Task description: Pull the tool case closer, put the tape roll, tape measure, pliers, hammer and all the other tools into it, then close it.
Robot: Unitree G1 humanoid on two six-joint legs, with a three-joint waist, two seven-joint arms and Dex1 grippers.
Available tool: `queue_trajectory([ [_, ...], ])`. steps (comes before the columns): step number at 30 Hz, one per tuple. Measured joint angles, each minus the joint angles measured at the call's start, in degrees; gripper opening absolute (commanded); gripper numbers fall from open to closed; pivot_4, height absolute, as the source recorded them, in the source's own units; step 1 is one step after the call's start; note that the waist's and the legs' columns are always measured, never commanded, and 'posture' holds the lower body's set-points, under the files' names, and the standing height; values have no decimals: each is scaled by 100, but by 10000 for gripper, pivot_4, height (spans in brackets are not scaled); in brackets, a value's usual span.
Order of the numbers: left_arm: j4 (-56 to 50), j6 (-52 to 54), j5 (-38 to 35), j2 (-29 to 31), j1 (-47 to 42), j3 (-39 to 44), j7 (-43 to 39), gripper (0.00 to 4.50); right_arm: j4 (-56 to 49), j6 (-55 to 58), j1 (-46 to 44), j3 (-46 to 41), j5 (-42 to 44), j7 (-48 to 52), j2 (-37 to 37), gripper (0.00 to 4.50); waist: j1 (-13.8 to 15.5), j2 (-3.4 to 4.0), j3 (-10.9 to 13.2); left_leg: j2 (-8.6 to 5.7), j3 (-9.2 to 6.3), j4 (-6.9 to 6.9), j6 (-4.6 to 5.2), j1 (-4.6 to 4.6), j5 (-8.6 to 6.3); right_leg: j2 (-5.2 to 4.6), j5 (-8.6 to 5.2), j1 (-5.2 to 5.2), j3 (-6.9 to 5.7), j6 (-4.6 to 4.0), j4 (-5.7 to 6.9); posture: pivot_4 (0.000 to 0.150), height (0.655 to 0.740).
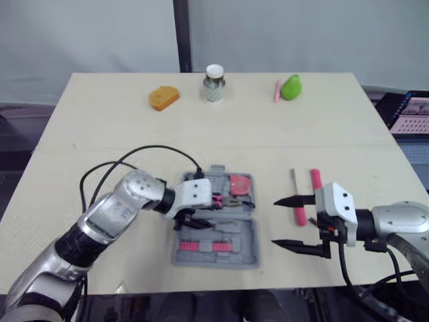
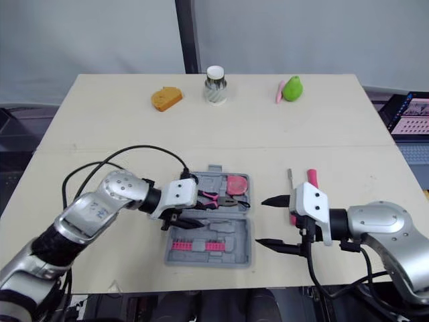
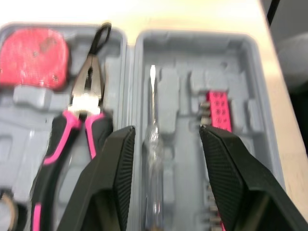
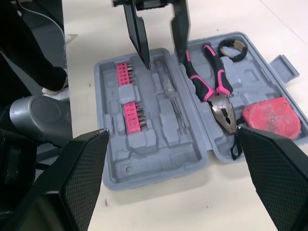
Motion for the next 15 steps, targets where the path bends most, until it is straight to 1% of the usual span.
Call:
queue_trajectory([
  [2,220,-403,-53,-63,320,124,-65,344,0,9,1,-1,5,0,0,45000,0,0,0,0,2,0,0,0,0,0,0,0,1,0,0,1500,7400],
  [5,571,-830,45,-184,451,154,-34,344,-1,14,1,-1,11,0,-1,45000,51,0,0,-4,-1,9,1,1,0,-2,0,7,0,1,0,1500,7400],
  [8,872,-1175,192,-464,451,170,110,344,-4,31,2,-1,27,0,0,45000,93,0,0,-6,0,10,3,1,-1,-3,1,8,1,2,-1,1500,7400],
  [12,1093,-1371,229,-742,452,233,254,344,-6,110,8,-48,71,0,-1,45000,80,0,0,-5,3,9,3,3,-1,-3,1,7,1,2,0,1500,7400],
  [15,1224,-1438,282,-774,492,270,303,344,-14,127,11,-69,80,-1,-1,45000,60,0,0,-4,3,8,2,3,-1,-2,1,6,0,2,0,1500,7400],
])
